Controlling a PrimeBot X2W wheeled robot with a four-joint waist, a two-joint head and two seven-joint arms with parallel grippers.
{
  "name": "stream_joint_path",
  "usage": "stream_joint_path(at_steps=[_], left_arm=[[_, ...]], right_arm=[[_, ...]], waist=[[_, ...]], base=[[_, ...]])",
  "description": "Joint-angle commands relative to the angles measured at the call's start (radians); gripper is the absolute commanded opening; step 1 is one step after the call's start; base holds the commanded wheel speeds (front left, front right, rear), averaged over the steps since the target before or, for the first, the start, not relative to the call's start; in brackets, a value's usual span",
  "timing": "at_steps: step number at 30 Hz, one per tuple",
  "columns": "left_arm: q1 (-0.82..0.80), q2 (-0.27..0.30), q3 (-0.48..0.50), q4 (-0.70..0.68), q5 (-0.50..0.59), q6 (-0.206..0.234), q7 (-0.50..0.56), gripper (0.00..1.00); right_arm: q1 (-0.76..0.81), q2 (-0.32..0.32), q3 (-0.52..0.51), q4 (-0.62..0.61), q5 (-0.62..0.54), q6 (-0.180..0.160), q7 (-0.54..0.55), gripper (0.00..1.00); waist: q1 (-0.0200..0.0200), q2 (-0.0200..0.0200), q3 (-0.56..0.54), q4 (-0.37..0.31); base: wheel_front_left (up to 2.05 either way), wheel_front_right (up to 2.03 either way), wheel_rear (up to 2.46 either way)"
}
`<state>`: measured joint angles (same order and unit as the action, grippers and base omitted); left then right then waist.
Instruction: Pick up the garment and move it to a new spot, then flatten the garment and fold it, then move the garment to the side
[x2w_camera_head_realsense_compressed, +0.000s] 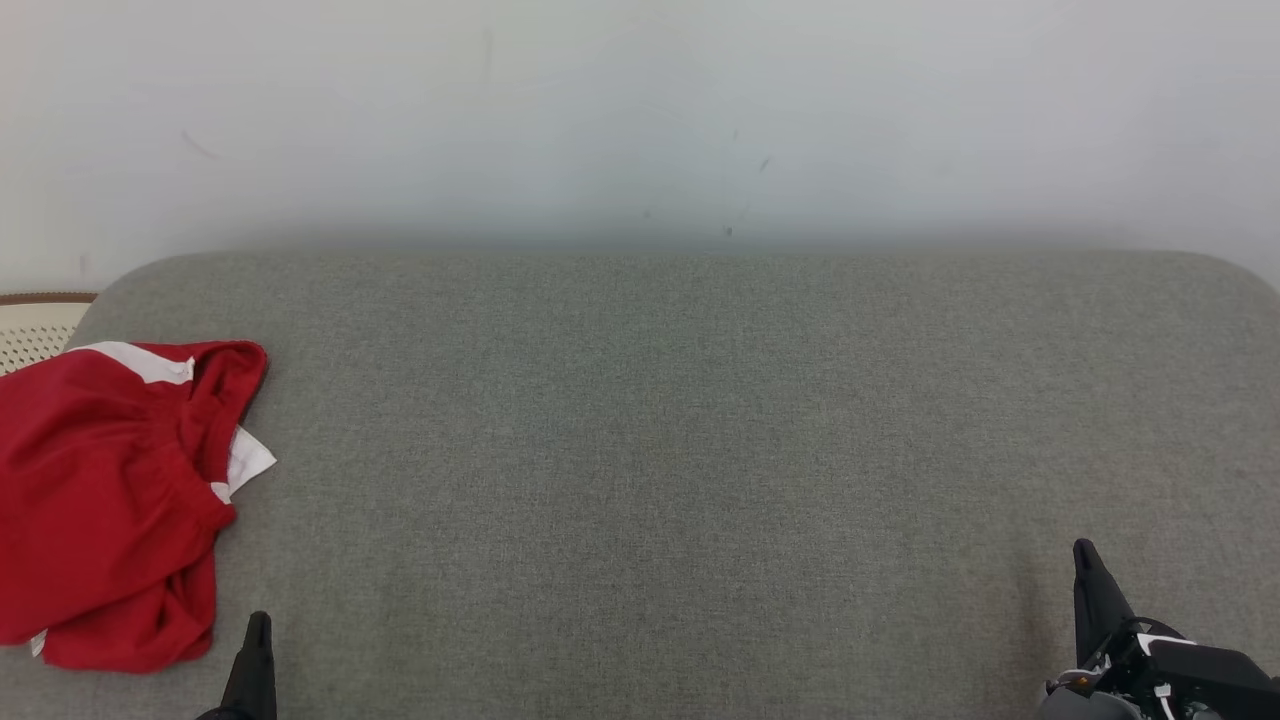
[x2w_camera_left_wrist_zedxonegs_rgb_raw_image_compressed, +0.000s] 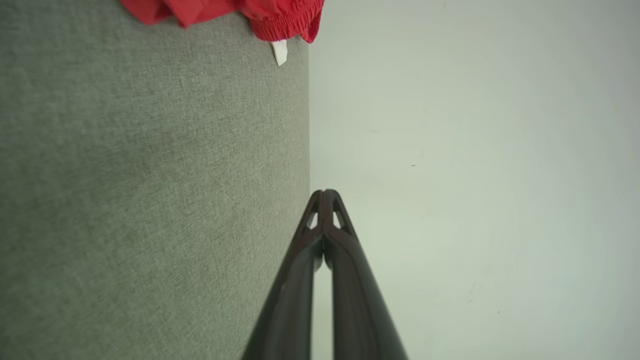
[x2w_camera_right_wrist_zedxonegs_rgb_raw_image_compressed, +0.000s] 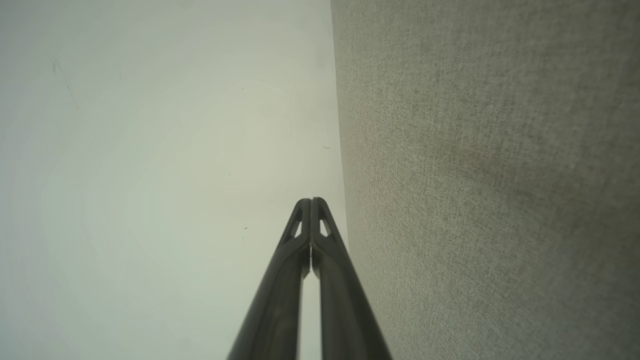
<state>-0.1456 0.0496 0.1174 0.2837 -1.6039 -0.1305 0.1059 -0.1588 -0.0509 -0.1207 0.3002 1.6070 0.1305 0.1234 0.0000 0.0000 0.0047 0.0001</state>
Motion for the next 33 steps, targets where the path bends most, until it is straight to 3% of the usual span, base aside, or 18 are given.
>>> stream_joint_path(at_steps=[1,33], left_arm=[[-0.005,0.001,0.002,0.001,-0.009,-0.003,0.004,0.0],[-0.005,0.001,0.002,0.001,-0.009,-0.003,0.004,0.0]], right_arm=[[-0.008,0.002,0.001,-0.003,-0.001,0.0,0.002,0.0],[-0.008,0.002,0.001,-0.003,-0.001,0.0,0.002,0.0]], waist=[[0.0,0.0,0.0,0.0],[0.0,0.0,0.0,0.0]], base=[[0.0,0.0,0.0],[0.0,0.0,0.0]])
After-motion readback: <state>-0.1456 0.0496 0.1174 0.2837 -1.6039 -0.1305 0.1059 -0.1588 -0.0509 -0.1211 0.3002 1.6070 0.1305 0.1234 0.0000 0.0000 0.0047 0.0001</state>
